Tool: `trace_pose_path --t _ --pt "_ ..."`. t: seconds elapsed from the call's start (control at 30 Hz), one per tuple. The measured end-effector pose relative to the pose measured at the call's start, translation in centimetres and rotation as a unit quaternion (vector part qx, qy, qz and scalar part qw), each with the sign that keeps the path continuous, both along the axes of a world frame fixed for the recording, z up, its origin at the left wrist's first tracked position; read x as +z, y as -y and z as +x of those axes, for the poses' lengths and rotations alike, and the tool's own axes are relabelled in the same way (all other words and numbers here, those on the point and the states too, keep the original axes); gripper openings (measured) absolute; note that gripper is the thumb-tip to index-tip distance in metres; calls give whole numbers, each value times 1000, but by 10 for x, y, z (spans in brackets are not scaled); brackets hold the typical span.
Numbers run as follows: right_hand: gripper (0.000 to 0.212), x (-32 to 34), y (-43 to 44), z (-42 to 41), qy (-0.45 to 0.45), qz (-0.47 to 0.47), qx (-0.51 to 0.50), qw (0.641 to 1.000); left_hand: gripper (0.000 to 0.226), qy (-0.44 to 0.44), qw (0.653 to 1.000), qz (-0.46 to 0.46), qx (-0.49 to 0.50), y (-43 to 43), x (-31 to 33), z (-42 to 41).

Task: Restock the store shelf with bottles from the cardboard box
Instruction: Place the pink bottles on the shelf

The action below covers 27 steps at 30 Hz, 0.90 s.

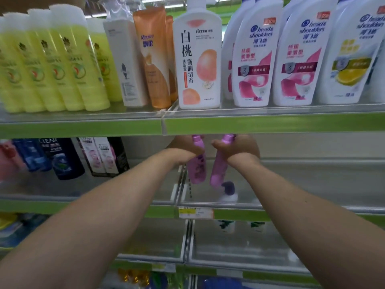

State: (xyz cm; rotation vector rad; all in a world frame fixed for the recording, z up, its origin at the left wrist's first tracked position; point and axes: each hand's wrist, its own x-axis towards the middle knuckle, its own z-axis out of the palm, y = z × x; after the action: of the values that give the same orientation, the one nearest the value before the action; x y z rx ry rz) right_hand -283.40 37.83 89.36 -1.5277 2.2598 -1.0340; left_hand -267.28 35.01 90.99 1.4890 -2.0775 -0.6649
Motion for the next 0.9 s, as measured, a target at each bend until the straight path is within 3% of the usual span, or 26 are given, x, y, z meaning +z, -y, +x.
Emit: trace_pose_path --t 0.2,0.27,0.33,0.43,0.5,0.6,0.77,0.9 --pt "80 -4 18 4 -7 50 26 998 20 -17 999 31 7 18 -9 0" --pt "82 -7 18 3 -33 51 42 997 35 -49 998 28 -1 22 -15 4" --pt "76 -7 17 0 -64 51 73 994 47 -106 993 40 -28 26 -25 8" --pt "31 -5 11 -11 -15 44 181 982 65 -247 962 97 -60 32 -42 14" --pt "13 -10 9 -22 10 69 221 973 62 -231 967 99 -50 30 -51 16" --pt "23 -27 12 -35 21 117 219 968 51 -180 978 102 -34 23 -67 17" --pt "32 -42 27 -44 113 80 229 964 54 -264 956 128 -12 35 -74 10" --pt "34 -49 48 -49 147 66 232 959 64 -254 962 99 -6 54 -77 6"
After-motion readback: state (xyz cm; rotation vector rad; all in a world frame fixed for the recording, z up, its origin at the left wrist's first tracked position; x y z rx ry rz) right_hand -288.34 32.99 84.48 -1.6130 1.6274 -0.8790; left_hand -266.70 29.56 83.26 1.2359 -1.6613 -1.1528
